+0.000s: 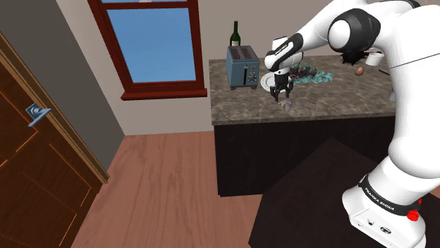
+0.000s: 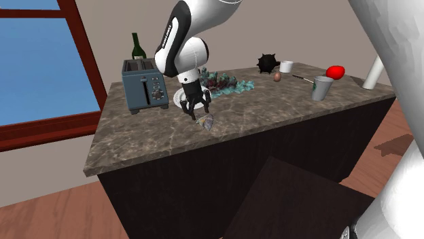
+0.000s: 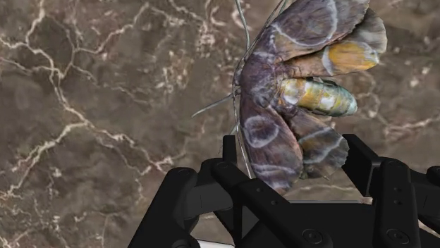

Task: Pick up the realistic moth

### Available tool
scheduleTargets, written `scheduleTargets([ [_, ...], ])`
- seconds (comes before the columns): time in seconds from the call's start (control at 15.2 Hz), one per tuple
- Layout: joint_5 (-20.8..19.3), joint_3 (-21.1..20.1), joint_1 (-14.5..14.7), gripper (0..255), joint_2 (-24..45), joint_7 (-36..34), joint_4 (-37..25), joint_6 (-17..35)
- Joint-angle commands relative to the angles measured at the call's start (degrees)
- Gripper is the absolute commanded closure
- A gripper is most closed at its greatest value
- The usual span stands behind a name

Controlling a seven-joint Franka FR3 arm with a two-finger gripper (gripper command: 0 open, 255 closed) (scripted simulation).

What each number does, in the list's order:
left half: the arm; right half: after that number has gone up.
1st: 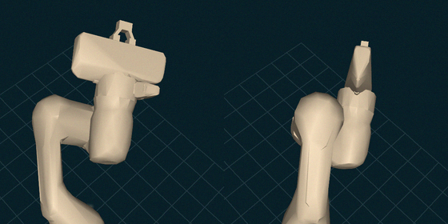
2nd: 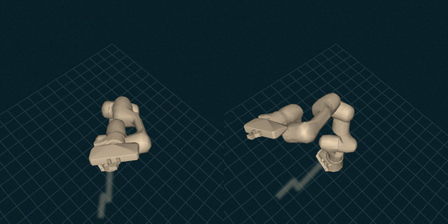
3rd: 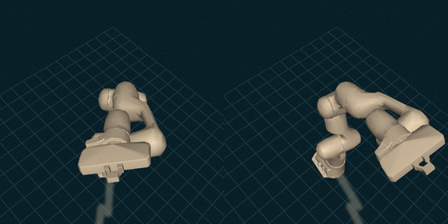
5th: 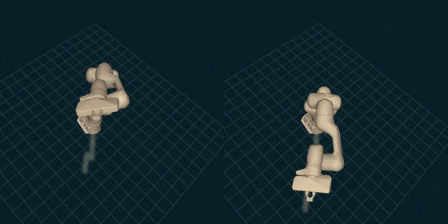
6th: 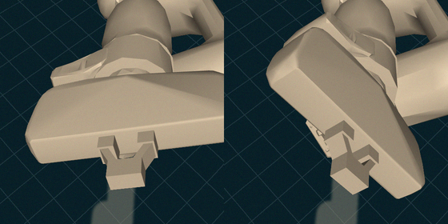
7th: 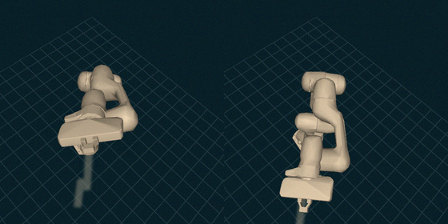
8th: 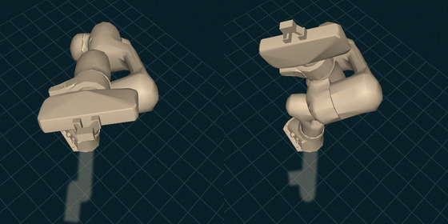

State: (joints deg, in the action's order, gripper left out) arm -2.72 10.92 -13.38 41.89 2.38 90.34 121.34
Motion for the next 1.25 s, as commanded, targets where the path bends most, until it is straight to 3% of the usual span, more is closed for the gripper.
scheduleTargets([
  [0.0,0.01,-0.01,0.0,255,0.07,0.0,0.08,-0.02],
  [1.19,-0.68,0.62,0.57,255,-6.84,0.68,-1.01,-7.96],
])
